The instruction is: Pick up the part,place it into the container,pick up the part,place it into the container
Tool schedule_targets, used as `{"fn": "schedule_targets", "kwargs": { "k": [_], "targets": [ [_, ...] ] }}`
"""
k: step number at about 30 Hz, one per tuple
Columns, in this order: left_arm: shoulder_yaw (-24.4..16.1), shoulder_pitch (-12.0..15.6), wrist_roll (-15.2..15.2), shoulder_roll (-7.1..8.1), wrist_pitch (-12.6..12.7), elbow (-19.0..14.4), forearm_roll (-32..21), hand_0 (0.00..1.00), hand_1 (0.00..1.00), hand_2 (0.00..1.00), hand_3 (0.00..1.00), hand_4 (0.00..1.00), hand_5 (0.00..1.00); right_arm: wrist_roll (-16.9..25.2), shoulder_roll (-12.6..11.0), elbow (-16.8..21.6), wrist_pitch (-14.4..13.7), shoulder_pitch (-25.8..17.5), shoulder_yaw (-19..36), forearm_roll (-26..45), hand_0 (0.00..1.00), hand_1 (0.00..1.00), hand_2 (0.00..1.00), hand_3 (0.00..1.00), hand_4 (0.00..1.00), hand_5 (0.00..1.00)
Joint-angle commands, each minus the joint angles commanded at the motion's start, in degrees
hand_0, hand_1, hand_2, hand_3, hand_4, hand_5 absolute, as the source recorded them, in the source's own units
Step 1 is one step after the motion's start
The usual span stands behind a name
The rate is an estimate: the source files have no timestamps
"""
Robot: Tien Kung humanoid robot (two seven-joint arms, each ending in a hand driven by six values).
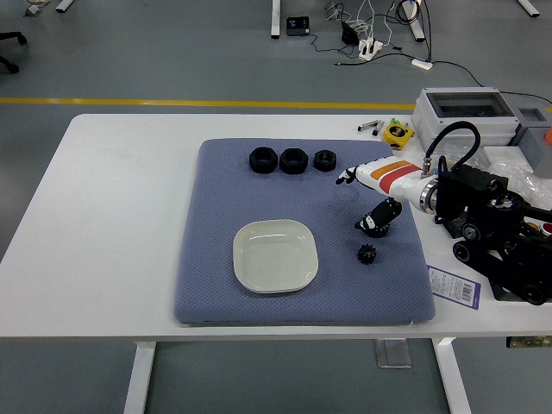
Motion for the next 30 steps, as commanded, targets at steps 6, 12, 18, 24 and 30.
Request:
{"fn": "schedule_targets", "kwargs": {
  "k": [6, 12, 18, 24, 30],
  "targets": [
    [0.0, -0.1, 0.1, 0.0, 0.0, 0.0, 0.2, 0.713, 0.619, 0.641, 0.563, 0.617, 0.681, 0.7, 1.0, -3.1, -0.4, -0.1, -1.3, 1.0, 0.755, 0.743, 0.768, 0.786, 0.876, 0.218],
    [-0.3, -0.1, 0.1, 0.0, 0.0, 0.0, 0.5, 0.715, 0.619, 0.643, 0.564, 0.618, 0.681, 0.8, 1.3, -4.2, -1.1, -0.3, -2.7, 0.8, 0.747, 0.734, 0.763, 0.784, 0.858, 0.211],
    [-0.2, -0.2, 0.2, 0.0, 0.0, 0.0, 0.4, 0.715, 0.619, 0.643, 0.563, 0.619, 0.683, 0.5, 1.8, -5.3, -1.7, -0.9, -3.5, 0.3, 0.741, 0.73, 0.759, 0.781, 0.852, 0.201],
    [0.0, -0.2, 0.1, 0.0, 0.1, 0.0, 0.2, 0.715, 0.62, 0.644, 0.564, 0.618, 0.682, 0.7, 2.0, -6.4, -1.9, -1.1, -3.4, -0.2, 0.725, 0.715, 0.748, 0.764, 0.829, 0.172],
    [0.0, -0.2, 0.2, 0.0, 0.1, 0.0, 0.3, 0.715, 0.622, 0.646, 0.564, 0.618, 0.682, 0.8, 2.1, -6.8, -1.7, -1.1, -3.7, -1.5, 0.72, 0.712, 0.747, 0.768, 0.823, 0.148]
  ]
}}
